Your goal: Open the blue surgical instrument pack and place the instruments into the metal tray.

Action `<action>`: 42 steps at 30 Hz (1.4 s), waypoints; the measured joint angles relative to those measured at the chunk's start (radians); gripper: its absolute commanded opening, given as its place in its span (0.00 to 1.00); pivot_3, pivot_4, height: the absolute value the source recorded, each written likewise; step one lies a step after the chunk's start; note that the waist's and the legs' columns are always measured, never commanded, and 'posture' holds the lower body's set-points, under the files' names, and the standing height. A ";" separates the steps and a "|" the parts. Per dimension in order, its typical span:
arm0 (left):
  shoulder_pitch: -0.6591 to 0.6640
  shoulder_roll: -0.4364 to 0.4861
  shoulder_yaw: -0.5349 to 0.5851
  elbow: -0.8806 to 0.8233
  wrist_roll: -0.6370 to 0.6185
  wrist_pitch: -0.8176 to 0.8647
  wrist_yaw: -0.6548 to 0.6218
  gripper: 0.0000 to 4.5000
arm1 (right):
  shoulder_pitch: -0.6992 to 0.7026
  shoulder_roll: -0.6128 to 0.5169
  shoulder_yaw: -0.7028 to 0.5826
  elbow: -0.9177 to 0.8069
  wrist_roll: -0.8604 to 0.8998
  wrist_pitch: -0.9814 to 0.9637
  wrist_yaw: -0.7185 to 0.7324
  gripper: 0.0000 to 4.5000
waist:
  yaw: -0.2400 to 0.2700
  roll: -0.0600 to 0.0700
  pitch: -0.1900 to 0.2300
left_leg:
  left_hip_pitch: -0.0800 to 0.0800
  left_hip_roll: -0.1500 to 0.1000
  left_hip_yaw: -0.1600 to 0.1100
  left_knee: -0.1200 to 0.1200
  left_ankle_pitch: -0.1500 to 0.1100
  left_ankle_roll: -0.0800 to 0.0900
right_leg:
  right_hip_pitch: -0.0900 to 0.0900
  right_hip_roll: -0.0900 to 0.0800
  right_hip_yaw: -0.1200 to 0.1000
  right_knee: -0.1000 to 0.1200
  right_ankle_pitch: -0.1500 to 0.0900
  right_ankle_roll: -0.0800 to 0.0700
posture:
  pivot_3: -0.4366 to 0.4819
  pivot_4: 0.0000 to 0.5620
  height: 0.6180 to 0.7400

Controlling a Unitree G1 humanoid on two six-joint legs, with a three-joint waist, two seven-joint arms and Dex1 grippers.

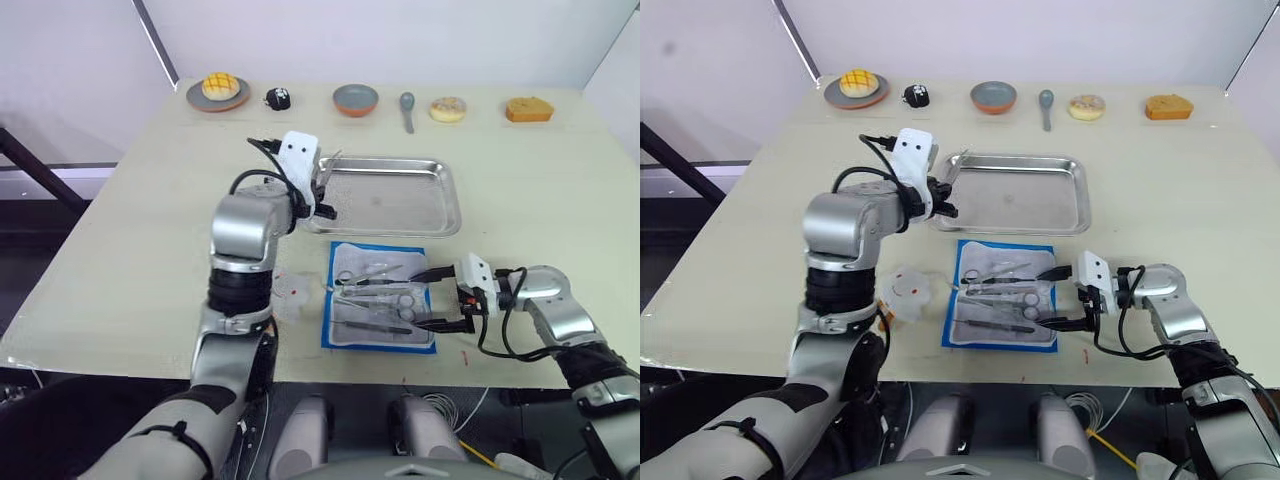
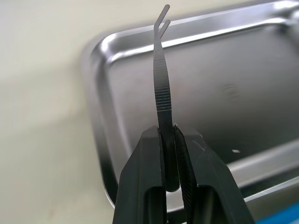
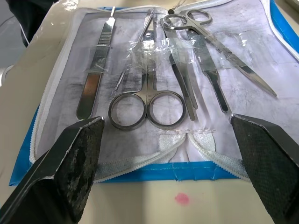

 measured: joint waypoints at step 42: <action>-0.125 -0.050 -0.005 0.443 -0.019 -0.181 0.188 0.41 | 0.028 0.000 -0.010 -0.041 0.002 0.032 -0.014 1.00 | 0.000 0.000 0.000 | -0.001 -0.001 0.003 -0.001 0.003 -0.005 | 0.000 0.000 -0.001 -0.001 0.000 0.000 | 0.48 0.27 1.00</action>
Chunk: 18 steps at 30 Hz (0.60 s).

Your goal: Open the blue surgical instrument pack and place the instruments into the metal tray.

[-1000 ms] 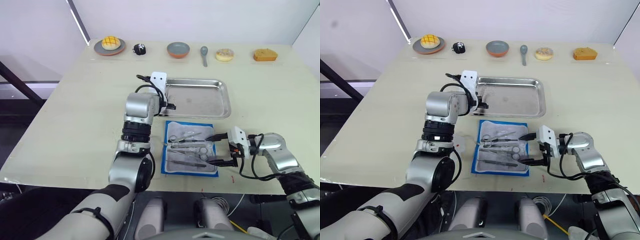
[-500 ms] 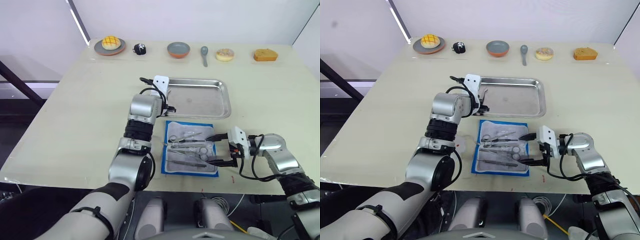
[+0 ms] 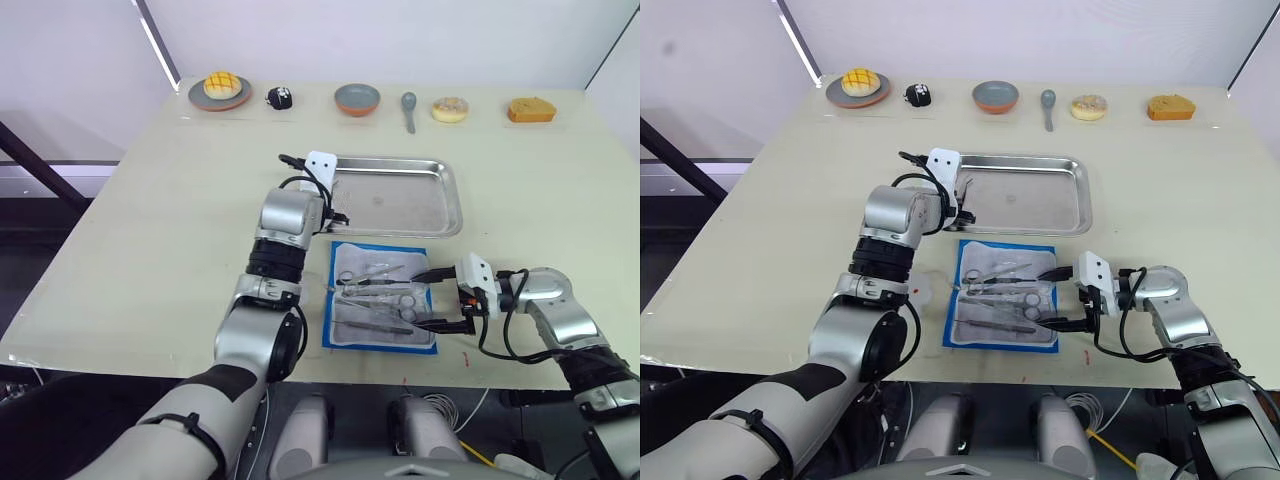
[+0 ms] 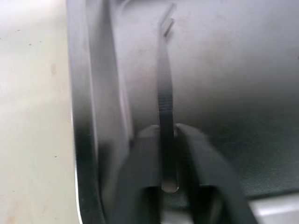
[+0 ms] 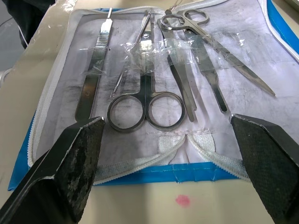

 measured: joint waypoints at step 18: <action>0.220 0.143 -0.082 -0.494 -0.152 -0.081 -0.278 0.60 | -0.007 0.000 -0.005 0.001 0.001 0.000 0.003 1.00 | -0.002 0.000 0.000 | 0.000 0.001 0.000 -0.002 0.001 -0.002 | 0.000 0.000 0.001 -0.001 0.000 -0.001 | 0.48 0.27 1.00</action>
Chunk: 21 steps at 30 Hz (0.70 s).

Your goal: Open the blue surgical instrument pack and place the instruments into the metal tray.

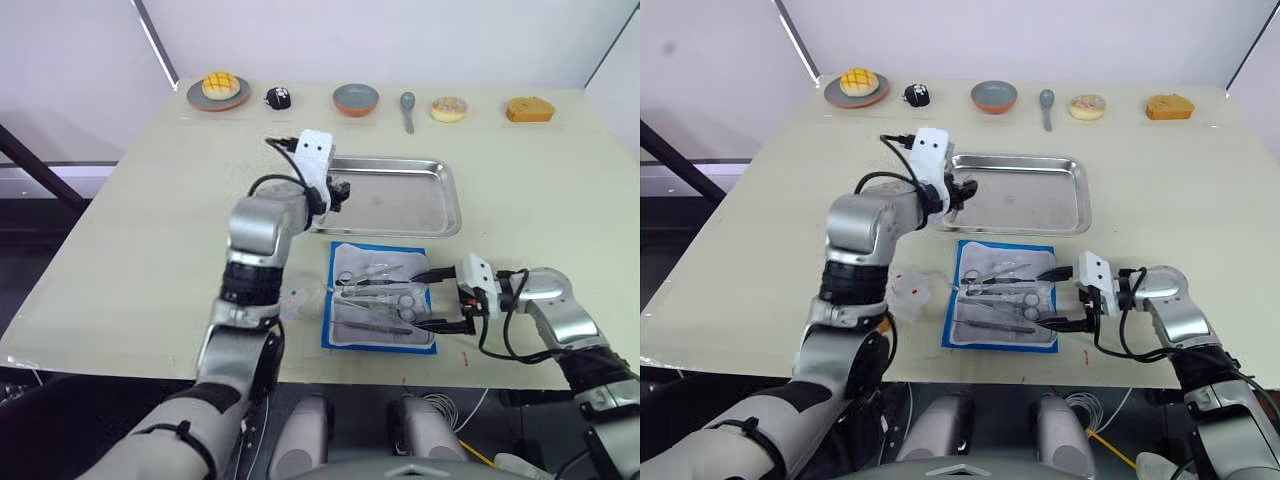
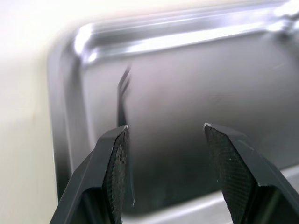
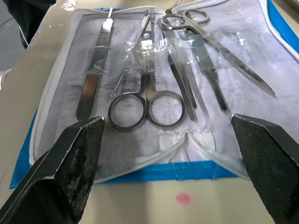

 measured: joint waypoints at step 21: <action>0.408 0.561 0.046 -0.122 -0.384 -0.438 -0.959 0.99 | 0.012 -0.006 -0.010 -0.008 0.003 0.001 -0.006 1.00 | 0.003 0.001 0.000 | 0.000 0.001 0.000 0.000 -0.003 0.005 | 0.000 0.000 -0.001 -0.002 -0.001 -0.001 | 0.48 0.27 1.00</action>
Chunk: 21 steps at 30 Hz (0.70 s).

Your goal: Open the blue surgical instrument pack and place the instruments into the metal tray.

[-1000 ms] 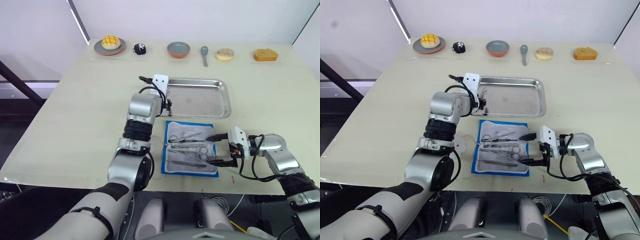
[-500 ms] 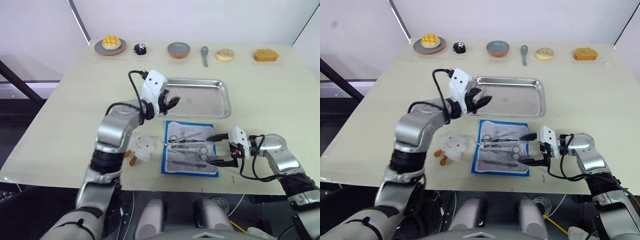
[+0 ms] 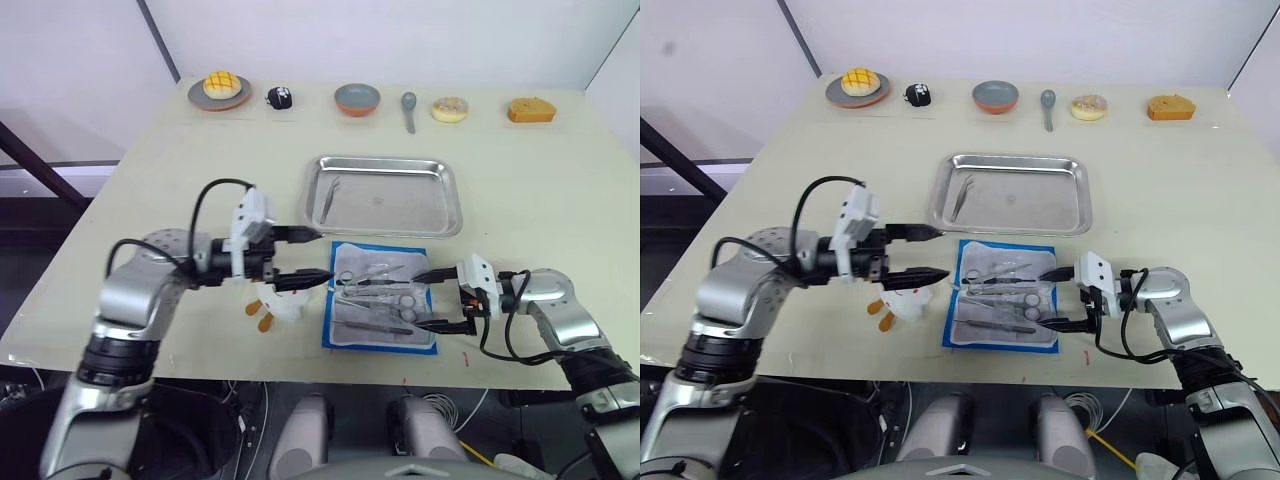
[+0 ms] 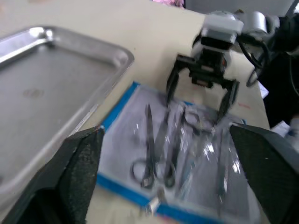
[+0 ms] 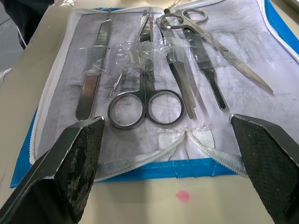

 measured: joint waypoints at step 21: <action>-0.066 0.086 -0.058 0.012 0.049 -0.020 -0.013 0.84 | 0.031 -0.013 -0.013 -0.037 0.000 0.021 -0.020 1.00 | 0.000 0.000 0.000 | -0.001 0.001 0.001 0.000 0.000 0.000 | 0.000 0.001 0.000 -0.001 0.000 0.000 | 0.48 0.27 1.00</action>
